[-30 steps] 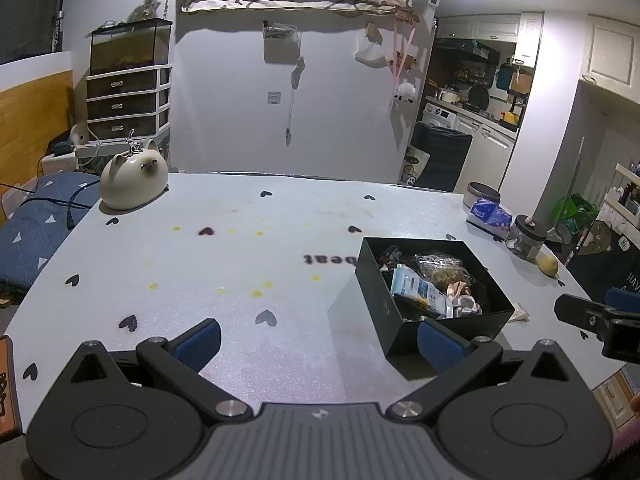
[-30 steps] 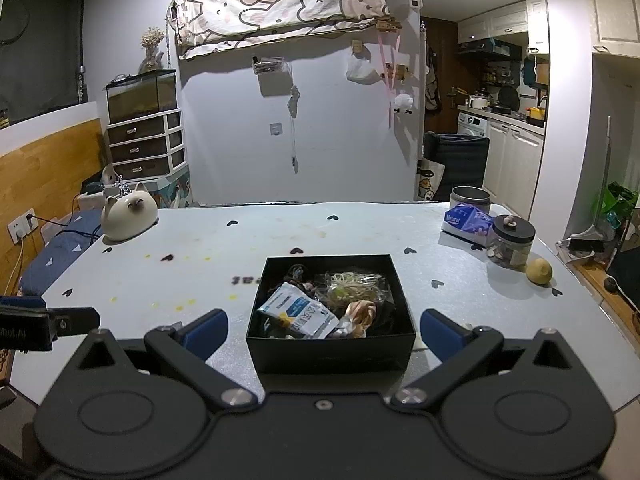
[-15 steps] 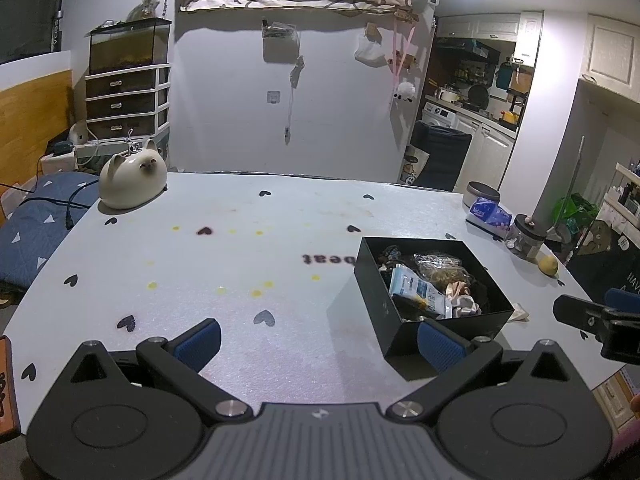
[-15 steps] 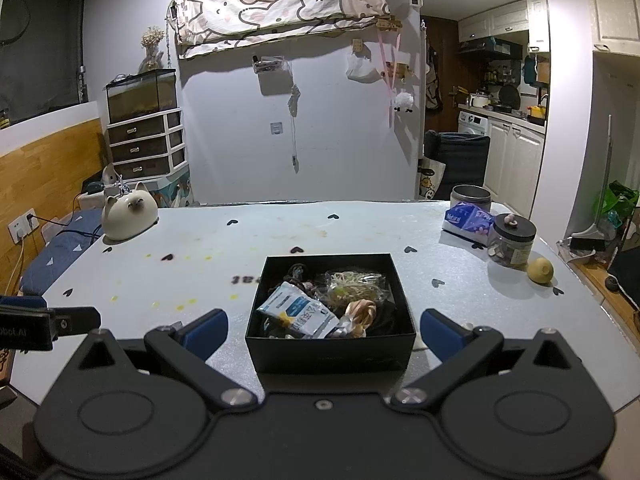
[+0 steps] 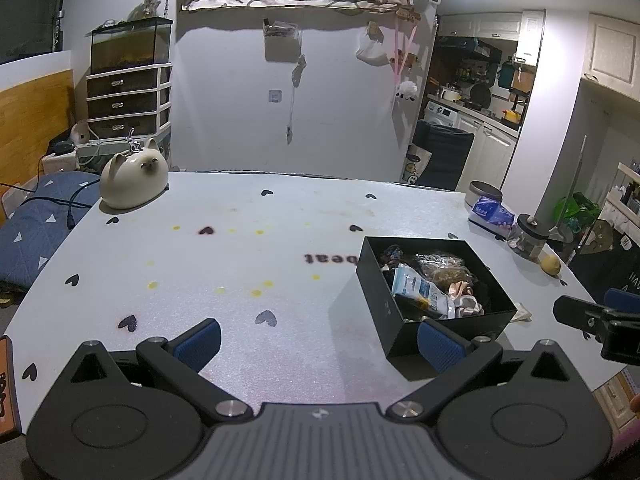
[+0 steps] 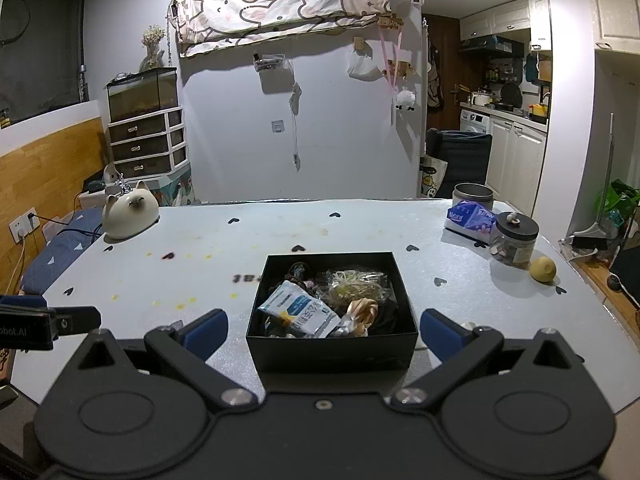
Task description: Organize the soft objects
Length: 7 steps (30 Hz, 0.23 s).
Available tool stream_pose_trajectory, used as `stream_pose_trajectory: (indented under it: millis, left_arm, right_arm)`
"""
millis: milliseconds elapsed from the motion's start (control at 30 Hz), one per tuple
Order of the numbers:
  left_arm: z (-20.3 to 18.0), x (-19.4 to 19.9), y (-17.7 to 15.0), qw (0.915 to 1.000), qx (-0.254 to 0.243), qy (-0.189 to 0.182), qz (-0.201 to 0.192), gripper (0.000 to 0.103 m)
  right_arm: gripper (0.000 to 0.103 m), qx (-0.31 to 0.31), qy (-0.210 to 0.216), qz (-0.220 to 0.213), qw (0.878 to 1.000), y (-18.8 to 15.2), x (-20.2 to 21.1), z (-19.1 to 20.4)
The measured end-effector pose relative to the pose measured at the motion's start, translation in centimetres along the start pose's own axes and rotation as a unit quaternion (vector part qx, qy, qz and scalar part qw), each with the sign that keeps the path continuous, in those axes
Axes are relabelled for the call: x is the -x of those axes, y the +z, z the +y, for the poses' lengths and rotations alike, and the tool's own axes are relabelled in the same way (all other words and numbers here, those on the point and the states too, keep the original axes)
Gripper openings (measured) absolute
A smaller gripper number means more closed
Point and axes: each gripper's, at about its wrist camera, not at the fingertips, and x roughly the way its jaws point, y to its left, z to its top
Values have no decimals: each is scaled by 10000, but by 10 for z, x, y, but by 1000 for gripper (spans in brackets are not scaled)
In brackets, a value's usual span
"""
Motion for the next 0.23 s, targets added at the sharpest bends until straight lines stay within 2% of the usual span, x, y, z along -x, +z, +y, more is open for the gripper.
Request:
stream_pose_trajectory:
  millis: [233]
  left_arm:
    - [1, -1, 0, 10000, 5, 7, 2, 103]
  right_arm:
    - [103, -2, -3, 4, 10000, 0, 0, 0]
